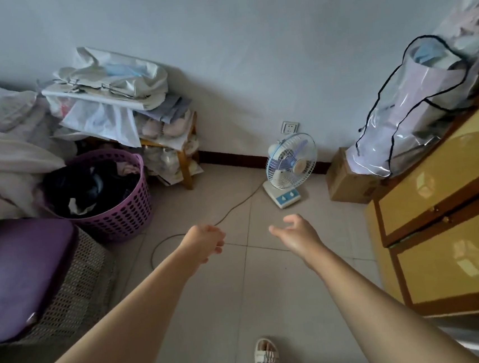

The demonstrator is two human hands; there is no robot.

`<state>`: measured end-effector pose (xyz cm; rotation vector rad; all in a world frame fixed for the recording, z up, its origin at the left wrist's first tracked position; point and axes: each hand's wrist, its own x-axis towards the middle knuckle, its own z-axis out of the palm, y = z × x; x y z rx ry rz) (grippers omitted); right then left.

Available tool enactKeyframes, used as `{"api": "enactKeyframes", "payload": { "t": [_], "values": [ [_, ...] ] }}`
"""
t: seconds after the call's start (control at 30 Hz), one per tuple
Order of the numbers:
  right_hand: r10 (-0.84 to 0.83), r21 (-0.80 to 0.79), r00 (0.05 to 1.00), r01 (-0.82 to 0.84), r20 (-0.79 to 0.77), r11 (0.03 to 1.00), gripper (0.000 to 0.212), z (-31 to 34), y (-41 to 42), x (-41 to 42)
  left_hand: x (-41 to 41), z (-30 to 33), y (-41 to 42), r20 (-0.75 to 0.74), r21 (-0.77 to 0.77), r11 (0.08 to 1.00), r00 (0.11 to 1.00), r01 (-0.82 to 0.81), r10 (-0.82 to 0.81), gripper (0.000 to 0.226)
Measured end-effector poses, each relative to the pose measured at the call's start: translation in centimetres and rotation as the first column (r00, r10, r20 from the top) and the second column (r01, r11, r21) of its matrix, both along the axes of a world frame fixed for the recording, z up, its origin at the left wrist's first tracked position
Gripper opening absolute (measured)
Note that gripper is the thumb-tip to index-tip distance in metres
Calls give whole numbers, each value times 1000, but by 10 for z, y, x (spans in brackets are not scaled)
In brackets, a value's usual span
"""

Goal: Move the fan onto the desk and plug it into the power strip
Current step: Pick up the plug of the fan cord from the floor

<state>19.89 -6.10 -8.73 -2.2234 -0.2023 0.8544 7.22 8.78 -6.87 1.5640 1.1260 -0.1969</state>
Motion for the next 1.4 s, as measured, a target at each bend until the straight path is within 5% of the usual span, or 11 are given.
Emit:
{"api": "enactKeyframes", "payload": {
  "t": [0.17,0.43,0.63,1.0,1.4],
  "values": [
    [75,-64,996,-77,-43,995,59,-42,50,57,46,-36,36,-16,-34,990,991,-135,135,26],
    [210,-160,973,-223,-91,962,58,-108,133,91,72,-107,106,-48,-45,960,961,-275,273,10],
    [253,-216,960,-273,-117,937,57,-168,199,100,81,-179,171,-82,-77,940,942,-333,327,28],
    [284,-238,947,-314,-150,919,58,-319,266,110,82,-348,241,-173,-63,928,920,-368,352,15],
    [421,-203,899,-438,-120,876,56,-533,289,94,42,-573,248,-244,68,910,878,-409,413,26]
  ]
}}
